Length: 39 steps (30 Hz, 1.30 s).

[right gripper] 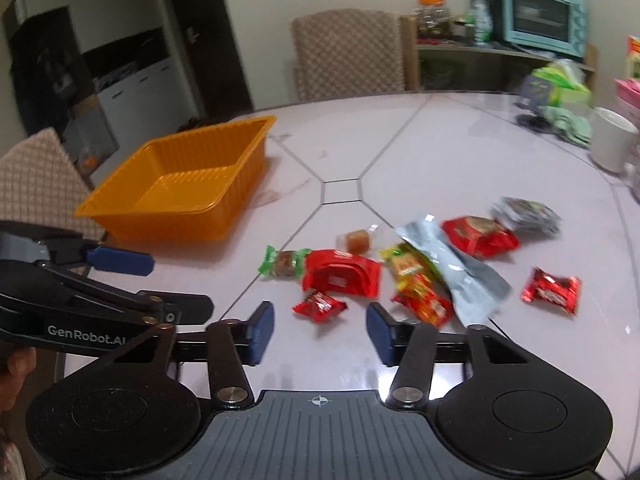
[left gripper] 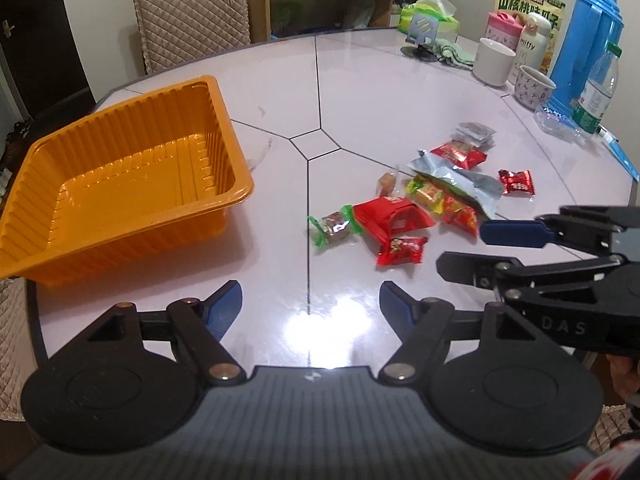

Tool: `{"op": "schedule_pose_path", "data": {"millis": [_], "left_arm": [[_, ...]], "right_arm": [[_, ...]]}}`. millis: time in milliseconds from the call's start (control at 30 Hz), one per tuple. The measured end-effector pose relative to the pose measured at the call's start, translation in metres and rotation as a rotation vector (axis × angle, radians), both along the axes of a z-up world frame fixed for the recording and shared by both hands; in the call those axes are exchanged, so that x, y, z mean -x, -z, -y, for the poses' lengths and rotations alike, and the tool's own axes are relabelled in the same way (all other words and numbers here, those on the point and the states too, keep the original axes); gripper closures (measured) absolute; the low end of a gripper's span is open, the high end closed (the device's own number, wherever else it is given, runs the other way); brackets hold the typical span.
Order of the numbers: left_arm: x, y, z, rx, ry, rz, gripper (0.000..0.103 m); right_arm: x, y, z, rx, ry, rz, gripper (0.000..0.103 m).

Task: Organize snacks
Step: 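Grasp the small green-ended packet with the left gripper while the right gripper grasps a red candy, then lift both held snacks and carry them over the orange tray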

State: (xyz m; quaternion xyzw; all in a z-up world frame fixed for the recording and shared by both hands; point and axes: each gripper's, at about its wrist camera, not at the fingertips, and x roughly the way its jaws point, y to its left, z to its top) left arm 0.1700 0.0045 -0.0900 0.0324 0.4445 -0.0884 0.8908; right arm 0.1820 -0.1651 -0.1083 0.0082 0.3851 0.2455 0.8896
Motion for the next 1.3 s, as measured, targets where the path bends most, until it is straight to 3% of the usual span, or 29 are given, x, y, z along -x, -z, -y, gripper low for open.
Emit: {"op": "schedule_pose_path", "data": {"millis": [567,733,867,1300], "left_arm": [[-0.035,0.025,-0.015,-0.010,0.065,-0.056,0.043],[-0.042,0.027,-0.011,-0.020,0.096,-0.056,0.044],[-0.045,0.028,-0.005,-0.028,0.124,-0.051,0.045],[-0.061,0.037,0.026,-0.099,0.225,0.002,0.054]], "right_arm": [[-0.045,0.037,-0.034,0.128,-0.108,-0.026,0.062],[-0.045,0.043,-0.038,0.160,-0.133,-0.030,0.076],[-0.043,0.045,-0.035,0.156,-0.131,-0.036,0.080],[-0.032,0.035,0.015,0.071,0.065,-0.106,0.082]]}}
